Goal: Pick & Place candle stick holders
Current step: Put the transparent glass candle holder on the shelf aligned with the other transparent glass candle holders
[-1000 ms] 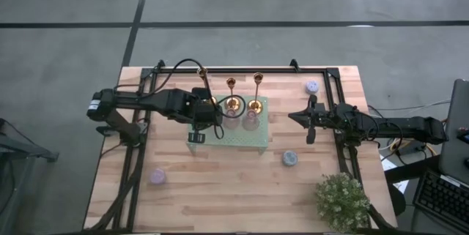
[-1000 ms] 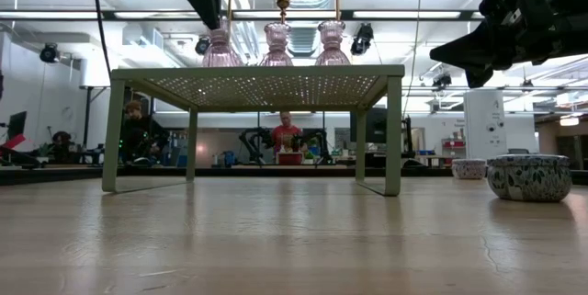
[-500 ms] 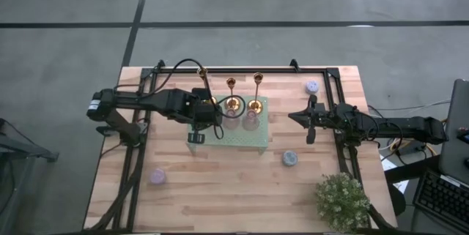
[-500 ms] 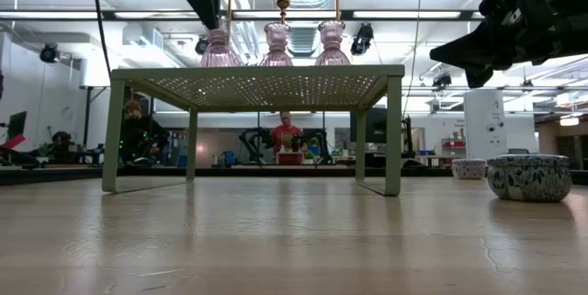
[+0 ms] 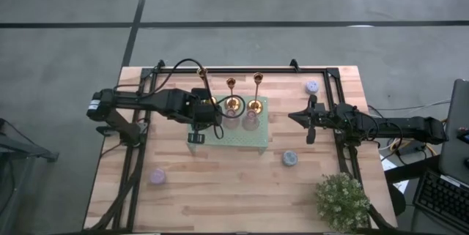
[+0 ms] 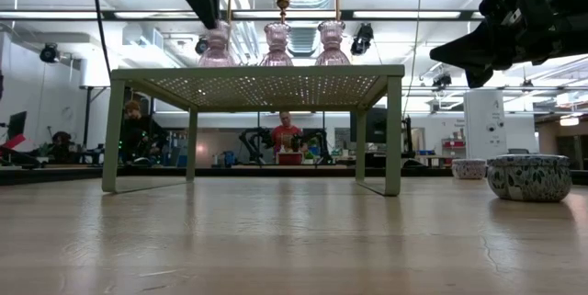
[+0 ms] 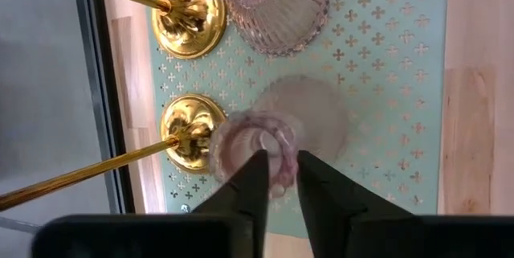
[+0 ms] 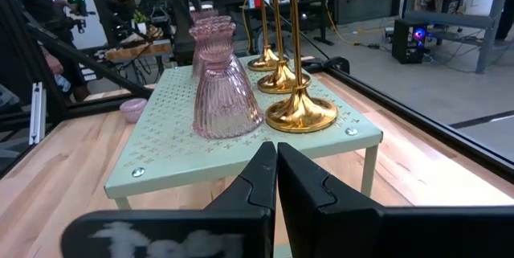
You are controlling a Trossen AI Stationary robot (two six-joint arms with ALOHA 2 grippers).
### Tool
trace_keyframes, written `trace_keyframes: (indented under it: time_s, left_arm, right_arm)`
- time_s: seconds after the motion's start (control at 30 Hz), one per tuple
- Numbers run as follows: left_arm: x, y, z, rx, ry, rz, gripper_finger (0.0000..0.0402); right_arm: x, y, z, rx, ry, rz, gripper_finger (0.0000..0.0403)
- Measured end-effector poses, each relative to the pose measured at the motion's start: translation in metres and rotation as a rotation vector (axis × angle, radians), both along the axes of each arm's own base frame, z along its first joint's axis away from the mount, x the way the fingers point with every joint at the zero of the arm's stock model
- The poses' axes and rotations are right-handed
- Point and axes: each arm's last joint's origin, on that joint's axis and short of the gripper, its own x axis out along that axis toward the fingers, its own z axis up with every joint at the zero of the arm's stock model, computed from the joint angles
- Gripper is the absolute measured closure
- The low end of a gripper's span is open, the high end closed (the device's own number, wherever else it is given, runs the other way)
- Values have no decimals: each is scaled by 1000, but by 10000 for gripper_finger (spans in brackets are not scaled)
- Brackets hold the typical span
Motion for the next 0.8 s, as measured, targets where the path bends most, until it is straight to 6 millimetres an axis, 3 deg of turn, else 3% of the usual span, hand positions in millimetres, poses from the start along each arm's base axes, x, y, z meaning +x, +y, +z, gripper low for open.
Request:
trace_keyframes:
  time_s: [0.27,0.8]
  left_arm:
    - [0,1,0,25,-7,26,287]
    - [-9,1,-1,3,45,121,284]
  right_arm:
    - [0,0,0,0,0,0,394]
    - [0,0,0,0,0,0,394]
